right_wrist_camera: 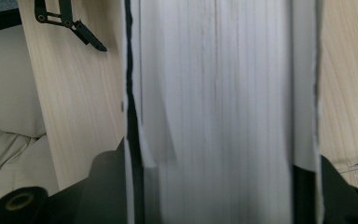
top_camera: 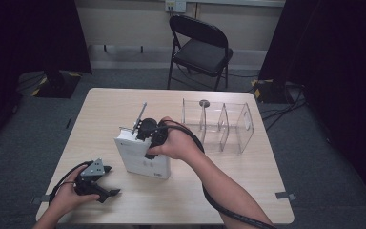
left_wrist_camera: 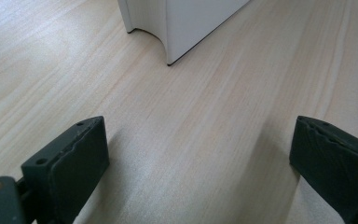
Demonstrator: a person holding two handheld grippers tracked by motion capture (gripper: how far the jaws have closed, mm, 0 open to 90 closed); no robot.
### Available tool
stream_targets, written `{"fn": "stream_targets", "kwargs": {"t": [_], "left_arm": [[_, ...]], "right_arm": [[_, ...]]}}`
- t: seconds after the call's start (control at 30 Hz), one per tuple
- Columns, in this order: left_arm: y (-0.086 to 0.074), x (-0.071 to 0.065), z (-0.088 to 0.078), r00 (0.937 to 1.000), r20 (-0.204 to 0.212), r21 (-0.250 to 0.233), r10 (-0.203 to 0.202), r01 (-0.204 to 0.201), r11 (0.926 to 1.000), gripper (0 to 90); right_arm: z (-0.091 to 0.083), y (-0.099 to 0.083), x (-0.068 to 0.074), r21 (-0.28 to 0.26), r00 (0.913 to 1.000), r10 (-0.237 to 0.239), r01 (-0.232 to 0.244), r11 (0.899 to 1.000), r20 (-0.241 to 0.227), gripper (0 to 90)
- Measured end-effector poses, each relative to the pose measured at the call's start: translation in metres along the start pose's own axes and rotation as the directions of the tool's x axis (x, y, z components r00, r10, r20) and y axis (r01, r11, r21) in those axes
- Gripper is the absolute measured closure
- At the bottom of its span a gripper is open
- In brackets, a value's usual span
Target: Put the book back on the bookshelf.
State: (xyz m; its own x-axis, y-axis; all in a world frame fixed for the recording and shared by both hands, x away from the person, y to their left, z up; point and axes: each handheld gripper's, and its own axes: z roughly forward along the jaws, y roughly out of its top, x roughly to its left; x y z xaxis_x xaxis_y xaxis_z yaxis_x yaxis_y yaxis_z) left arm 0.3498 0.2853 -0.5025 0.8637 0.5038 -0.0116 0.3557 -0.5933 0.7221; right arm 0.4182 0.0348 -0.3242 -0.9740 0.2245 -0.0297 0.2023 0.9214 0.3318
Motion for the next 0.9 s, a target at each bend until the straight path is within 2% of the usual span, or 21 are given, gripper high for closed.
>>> {"fn": "stream_targets", "kwargs": {"t": [0.23,0.4,0.43,0.53,0.6,0.73,0.77,0.8,0.9], "left_arm": [[0.0,0.0,0.0,1.0,0.0,0.0,0.0,0.0,1.0,4.0],[0.0,0.0,0.0,1.0,0.001,0.003,0.0,0.0,1.0,3.9],[0.001,0.0,0.0,1.0,0.001,0.004,0.0,0.0,1.0,3.8],[0.001,0.0,0.0,1.0,0.001,0.005,0.0,0.0,1.0,3.7],[0.001,0.0,0.001,1.0,0.0,0.004,-0.004,0.004,1.0,3.6],[0.001,0.001,0.001,1.0,0.0,0.003,-0.001,0.001,1.0,3.5],[0.001,0.001,0.001,1.0,-0.003,0.003,0.001,-0.001,1.0,3.5],[0.001,0.001,0.001,1.0,-0.003,0.005,0.003,-0.003,1.0,3.5],[0.001,0.001,0.001,1.0,-0.003,0.005,0.004,-0.004,1.0,3.2]], "right_arm": [[-0.001,0.0,0.003,0.004,0.9998,0.014,-0.014,1.0,0.011,52.2],[-0.003,-0.003,0.0,-0.002,0.9993,0.036,-0.036,0.999,-0.013,52.4],[-0.004,-0.005,0.0,0.003,0.9986,0.045,-0.045,0.999,-0.029,52.5],[-0.005,-0.007,0.003,0.003,0.9992,0.031,-0.031,1.0,-0.026,52.5],[-0.008,-0.011,0.001,0.01,0.9976,0.053,-0.052,0.999,-0.045,52.5],[-0.012,-0.016,0.002,0.021,0.9971,0.062,-0.061,0.998,-0.045,52.5],[-0.012,-0.017,0.001,0.02,0.9977,0.05,-0.049,0.999,-0.047,52.5],[-0.014,-0.018,0.001,0.024,0.9967,0.067,-0.066,0.998,-0.047,52.5],[-0.015,-0.021,0.0,0.027,0.9975,0.052,-0.051,0.998,-0.047,52.5]]}}
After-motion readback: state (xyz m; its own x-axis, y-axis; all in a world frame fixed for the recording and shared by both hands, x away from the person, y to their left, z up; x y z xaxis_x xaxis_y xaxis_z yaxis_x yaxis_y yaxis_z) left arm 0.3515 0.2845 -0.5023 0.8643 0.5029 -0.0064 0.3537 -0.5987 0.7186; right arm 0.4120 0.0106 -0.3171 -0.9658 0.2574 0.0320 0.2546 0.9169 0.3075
